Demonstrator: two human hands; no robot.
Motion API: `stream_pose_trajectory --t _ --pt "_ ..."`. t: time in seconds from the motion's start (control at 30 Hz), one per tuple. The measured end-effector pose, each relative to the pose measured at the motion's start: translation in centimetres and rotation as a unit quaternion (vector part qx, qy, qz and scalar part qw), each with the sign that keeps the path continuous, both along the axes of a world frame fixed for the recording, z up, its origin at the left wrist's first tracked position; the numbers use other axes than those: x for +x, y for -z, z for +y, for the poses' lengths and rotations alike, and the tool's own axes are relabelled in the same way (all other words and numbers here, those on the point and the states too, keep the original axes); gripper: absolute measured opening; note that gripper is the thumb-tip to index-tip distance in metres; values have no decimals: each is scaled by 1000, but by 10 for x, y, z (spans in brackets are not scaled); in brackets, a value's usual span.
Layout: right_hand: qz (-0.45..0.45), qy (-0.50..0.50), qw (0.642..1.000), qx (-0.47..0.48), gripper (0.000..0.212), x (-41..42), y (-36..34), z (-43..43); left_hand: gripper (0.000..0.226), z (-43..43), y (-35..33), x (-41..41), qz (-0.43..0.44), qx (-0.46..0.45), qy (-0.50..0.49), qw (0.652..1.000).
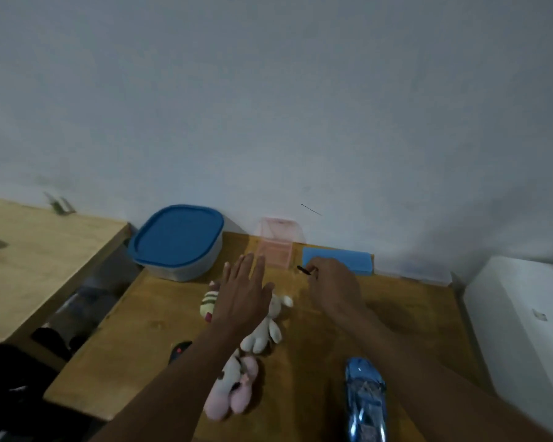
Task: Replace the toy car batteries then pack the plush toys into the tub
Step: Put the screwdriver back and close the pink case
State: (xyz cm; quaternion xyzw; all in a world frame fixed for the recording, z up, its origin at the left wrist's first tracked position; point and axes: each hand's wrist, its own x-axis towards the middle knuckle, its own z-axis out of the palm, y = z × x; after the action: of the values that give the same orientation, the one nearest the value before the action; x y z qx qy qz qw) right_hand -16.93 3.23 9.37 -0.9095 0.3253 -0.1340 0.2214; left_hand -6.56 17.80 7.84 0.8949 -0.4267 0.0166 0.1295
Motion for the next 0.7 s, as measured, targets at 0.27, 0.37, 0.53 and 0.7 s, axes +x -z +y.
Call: stream_pose_trajectory --t 0.27,0.37,0.53,0.7 --pt "62 -10 998 -3 25 102 13 -15 57 -29 19 96 55 15 29 998" --pt "89 -9 996 -3 17 136 29 -24 58 -40 32 124 72 18 39 997" --pt "147 -11 989 3 25 174 58 -39 51 -60 60 158 115 0 49 992" --pt "200 -28 979 13 25 207 92 -48 46 -73 79 179 149 -45 49 987"
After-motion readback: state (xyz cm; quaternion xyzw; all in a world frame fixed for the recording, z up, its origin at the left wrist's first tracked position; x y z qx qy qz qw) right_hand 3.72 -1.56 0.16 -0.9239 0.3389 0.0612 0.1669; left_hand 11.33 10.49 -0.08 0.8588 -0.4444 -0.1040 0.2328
